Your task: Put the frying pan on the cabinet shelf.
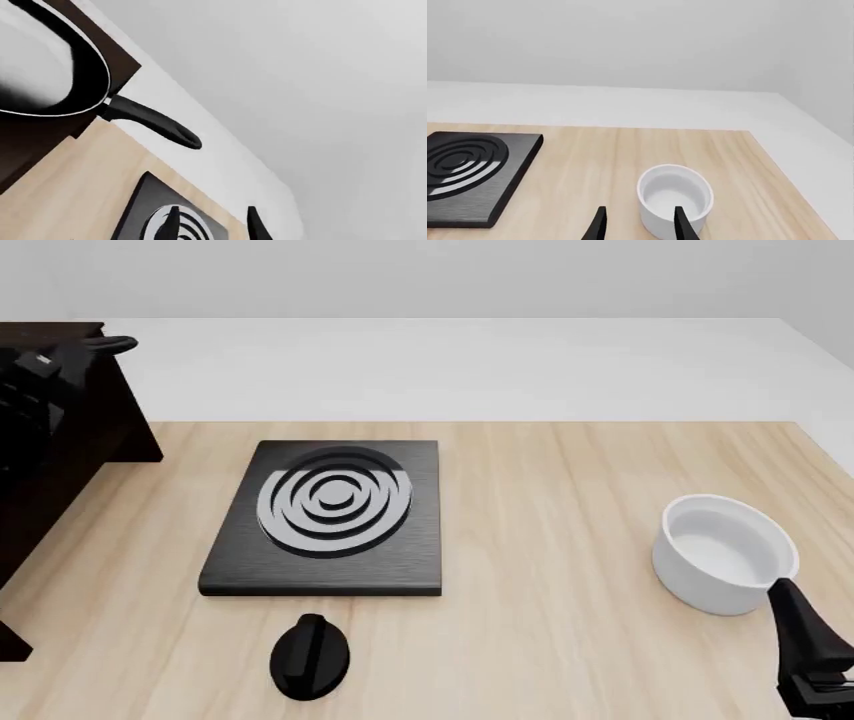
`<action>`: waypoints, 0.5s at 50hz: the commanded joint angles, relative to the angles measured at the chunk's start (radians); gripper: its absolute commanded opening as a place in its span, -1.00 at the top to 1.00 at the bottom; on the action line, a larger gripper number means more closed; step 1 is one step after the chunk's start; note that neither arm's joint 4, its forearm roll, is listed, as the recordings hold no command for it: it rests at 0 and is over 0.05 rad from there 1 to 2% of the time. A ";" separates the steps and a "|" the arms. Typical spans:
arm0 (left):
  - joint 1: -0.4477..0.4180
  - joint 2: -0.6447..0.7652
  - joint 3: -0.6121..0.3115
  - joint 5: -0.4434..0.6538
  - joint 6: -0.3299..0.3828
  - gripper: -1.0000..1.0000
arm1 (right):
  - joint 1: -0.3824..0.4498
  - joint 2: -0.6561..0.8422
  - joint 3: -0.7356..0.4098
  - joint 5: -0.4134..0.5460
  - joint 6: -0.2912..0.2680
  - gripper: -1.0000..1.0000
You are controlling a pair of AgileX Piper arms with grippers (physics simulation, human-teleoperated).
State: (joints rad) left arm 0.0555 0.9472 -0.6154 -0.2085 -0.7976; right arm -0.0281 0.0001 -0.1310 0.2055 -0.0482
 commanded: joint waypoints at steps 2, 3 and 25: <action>-0.028 -0.015 -0.074 0.189 0.289 -1.00 | 0.000 0.000 0.000 -0.001 -0.003 -1.00; -0.034 -0.020 -0.071 0.194 0.299 -1.00 | 0.001 0.000 0.000 -0.001 -0.005 -1.00; -0.029 -0.161 0.014 0.254 0.765 -1.00 | 0.006 0.000 -0.003 -0.026 -0.009 -1.00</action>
State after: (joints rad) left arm 0.0231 0.8419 -0.6652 0.0424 -0.2002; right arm -0.0247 0.0001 -0.1328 0.1910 -0.0532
